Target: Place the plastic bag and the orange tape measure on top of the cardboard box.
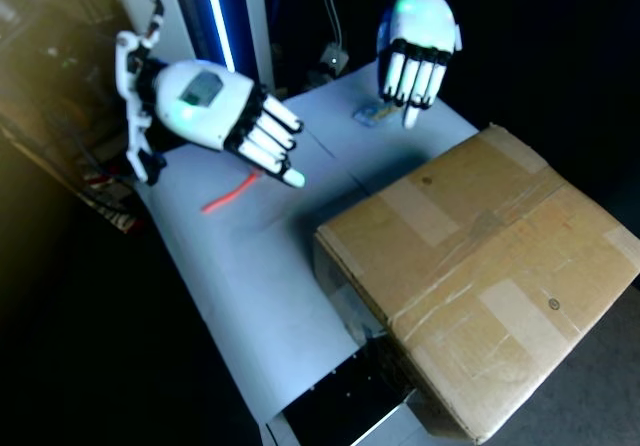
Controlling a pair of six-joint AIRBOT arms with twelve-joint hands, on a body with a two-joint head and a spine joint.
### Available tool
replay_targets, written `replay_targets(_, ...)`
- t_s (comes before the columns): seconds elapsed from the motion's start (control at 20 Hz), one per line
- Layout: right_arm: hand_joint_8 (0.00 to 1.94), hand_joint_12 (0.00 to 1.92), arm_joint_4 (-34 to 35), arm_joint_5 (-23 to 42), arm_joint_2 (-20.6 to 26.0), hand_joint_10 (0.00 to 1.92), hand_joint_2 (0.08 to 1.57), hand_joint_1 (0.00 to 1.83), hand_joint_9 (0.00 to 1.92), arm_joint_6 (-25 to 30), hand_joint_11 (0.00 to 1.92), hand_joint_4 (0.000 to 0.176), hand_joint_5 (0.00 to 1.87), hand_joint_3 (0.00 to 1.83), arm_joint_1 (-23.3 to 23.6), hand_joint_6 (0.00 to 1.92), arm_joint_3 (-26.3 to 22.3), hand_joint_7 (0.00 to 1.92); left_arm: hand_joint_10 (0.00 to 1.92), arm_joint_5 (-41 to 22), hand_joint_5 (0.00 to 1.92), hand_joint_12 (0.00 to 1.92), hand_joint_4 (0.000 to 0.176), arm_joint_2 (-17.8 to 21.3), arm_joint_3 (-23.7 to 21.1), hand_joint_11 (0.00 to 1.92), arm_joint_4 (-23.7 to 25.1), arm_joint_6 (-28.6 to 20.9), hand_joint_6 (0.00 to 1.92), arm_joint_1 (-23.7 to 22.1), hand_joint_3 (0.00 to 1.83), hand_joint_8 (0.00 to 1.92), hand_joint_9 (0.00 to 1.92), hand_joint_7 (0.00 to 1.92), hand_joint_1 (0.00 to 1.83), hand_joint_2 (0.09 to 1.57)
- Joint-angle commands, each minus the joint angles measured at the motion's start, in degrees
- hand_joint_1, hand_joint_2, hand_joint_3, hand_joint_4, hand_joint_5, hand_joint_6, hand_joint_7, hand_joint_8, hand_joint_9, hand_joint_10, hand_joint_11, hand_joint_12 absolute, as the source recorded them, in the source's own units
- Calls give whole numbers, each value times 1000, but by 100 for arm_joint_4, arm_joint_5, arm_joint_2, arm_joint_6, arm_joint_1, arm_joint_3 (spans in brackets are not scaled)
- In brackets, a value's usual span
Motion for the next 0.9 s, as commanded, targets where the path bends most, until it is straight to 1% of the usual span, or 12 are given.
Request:
replay_targets(0.0, 616, 1465, -152, -630, -8, 932, 932, 614, 89, 11, 0, 0, 98, 68, 51, 816, -9, 226, 0, 637, 159, 721, 0, -2, -30, 0, 160, 7, 7, -40, 67, 0, 0, 34, 546, 1176)
replay_targets(0.1, 580, 1421, -178, -611, -9, 874, 938, 629, 136, 11, 0, 0, 133, 31, 49, 824, -14, 278, 0, 641, 131, 466, 0, 35, -104, 0, 160, 16, 3, -10, 40, 0, 0, 16, 545, 1194)
replay_targets(0.15, 565, 1475, -186, -585, -9, 873, 926, 623, 131, 10, 0, 0, 124, 15, 49, 830, -15, 277, 0, 642, 105, 25, 0, 60, -133, 0, 160, 17, 1, 5, 26, 0, 0, 0, 539, 1205)
replay_targets(0.25, 566, 1462, -187, -502, -9, 910, 930, 598, 103, 10, 0, 0, 60, 8, 49, 865, -15, 241, 0, 639, 105, 1, 0, 103, -177, 2, 160, 14, 1, 69, 25, 0, 0, 0, 508, 1208)
replay_targets(0.4, 428, 1453, -117, -420, -75, 912, 921, 587, 56, 10, 0, 0, 42, 1, 48, 731, 9, 220, 0, 516, 67, 13, 0, 64, -158, 15, 160, -9, 0, 191, 10, 0, 0, 0, 599, 1182)
replay_targets(0.5, 400, 1445, -27, -401, -205, 892, 889, 640, 36, 9, 0, 0, 81, 0, -13, 670, 75, 222, 0, 454, 75, 42, 0, -42, -117, 40, 160, -35, 3, 355, 0, 0, 0, 0, 683, 1158)
replay_targets(0.55, 317, 1339, 16, -393, -248, 801, 863, 682, 46, 9, 0, 0, 145, 0, -31, 515, 101, 246, 0, 445, 53, 426, 0, -75, -98, 1, 160, -35, 7, 416, 0, 0, 0, 0, 695, 1154)
replay_targets(0.6, 224, 1332, 78, -387, -311, 770, 852, 686, 61, 9, 0, 0, 210, 0, -56, 360, 152, 283, 0, 430, 31, 636, 0, -117, -67, 0, 119, -36, 0, 495, 0, 0, 0, 0, 715, 1146)
replay_targets(0.65, 217, 1331, 116, -387, -359, 770, 851, 686, 61, 8, 0, 0, 215, 0, -73, 347, 194, 285, 0, 414, 28, 638, 0, -144, -37, 0, 68, -36, 0, 538, 0, 0, 0, 0, 715, 1146)
replay_targets(0.7, 144, 1364, 158, -385, -429, 769, 841, 704, 85, 4, 0, 0, 281, 0, -98, 224, 248, 322, 0, 377, 54, 685, 0, -206, 26, 0, -15, -36, 9, 579, 0, 0, 0, 0, 725, 1125)
replay_targets(0.8, 122, 1358, 260, -346, -528, 760, 840, 674, 85, -73, 0, 0, 290, 0, -140, 203, 301, 322, 0, 276, 49, 683, 0, -328, 142, 0, -108, -36, 5, 611, 0, 0, 0, 0, 750, 1115)
replay_targets(0.85, 98, 1357, 310, -329, -585, 745, 832, 670, 97, -73, 0, 0, 305, 0, -175, 170, 352, 330, 0, 256, 63, 806, 0, -378, 190, 0, -170, -32, 2, 642, 0, 0, 0, 0, 774, 1107)
